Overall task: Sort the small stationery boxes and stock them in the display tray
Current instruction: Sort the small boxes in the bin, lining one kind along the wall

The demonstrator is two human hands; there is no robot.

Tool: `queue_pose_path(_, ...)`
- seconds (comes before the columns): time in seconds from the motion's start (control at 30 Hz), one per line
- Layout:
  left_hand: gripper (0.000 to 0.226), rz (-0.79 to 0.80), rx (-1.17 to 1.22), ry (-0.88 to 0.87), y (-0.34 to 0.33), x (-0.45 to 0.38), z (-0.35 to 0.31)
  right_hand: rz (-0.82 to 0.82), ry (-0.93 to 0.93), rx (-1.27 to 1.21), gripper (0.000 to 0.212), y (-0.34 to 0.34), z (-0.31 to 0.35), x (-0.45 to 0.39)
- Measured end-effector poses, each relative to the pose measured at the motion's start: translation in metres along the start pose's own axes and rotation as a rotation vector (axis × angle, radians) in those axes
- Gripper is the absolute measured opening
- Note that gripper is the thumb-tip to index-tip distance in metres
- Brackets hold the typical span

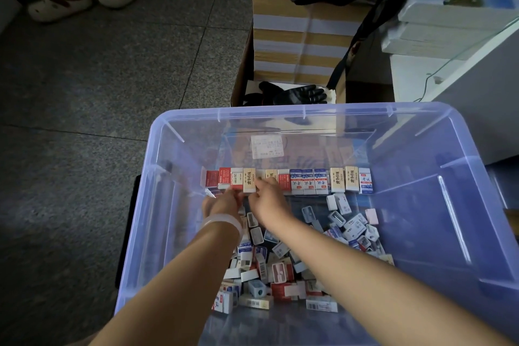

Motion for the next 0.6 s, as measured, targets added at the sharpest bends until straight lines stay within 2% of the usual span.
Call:
queue_pose_path(0.07, 0.016, 0.050, 0.037, -0.003, -0.001, 0.003, -0.002, 0.043, 0.008, -0.015, 0.047, 0.006, -0.002, 0.000)
queue_pose_path(0.17, 0.009, -0.050, 0.109, 0.084, 0.003, 0.013, -0.005, 0.137, 0.033, 0.000, 0.044, 0.020, -0.005, 0.000)
queue_pose_path(0.23, 0.016, -0.067, -0.010, 0.125, 0.006, 0.021, -0.005, 0.137, 0.028, 0.071, 0.042, 0.034, -0.005, -0.001)
queue_pose_path(0.27, 0.020, -0.043, -0.127, 0.096, 0.007, 0.024, -0.008, 0.115, 0.040, 0.130, 0.039, 0.041, -0.004, -0.001)
queue_pose_path(0.33, 0.025, 0.025, -0.548, -0.112, 0.007, 0.031, -0.016, 0.111, 0.109, 0.281, 0.032, 0.050, -0.001, 0.001)
queue_pose_path(0.37, 0.020, 0.076, -0.807, -0.240, 0.005, 0.030, -0.018, 0.151, 0.156, 0.359, 0.030, 0.050, 0.000, 0.006)
queue_pose_path(0.4, 0.010, 0.157, -0.986, -0.386, 0.001, 0.032, -0.020, 0.205, 0.198, 0.437, 0.028, 0.047, 0.000, 0.013)
queue_pose_path(0.47, 0.006, 0.282, -1.307, -0.648, -0.006, 0.042, -0.016, 0.313, 0.231, 0.600, 0.023, 0.035, -0.006, 0.025)
queue_pose_path(0.53, 0.012, 0.334, -1.496, -0.759, -0.005, 0.049, -0.011, 0.386, 0.241, 0.723, 0.019, 0.021, -0.015, 0.033)
queue_pose_path(0.6, 0.020, 0.386, -1.603, -0.765, -0.001, 0.047, -0.004, 0.478, 0.236, 0.759, 0.028, 0.006, -0.023, 0.040)
Point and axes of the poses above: each hand's wrist, its own x-axis away from the middle knuckle, its own y-axis out of the back of the hand, z = x × y, the point moved 4 cm from there along -x, towards the middle knuckle, and after that the axes turned 5 degrees about x, right-handed, at the moved point
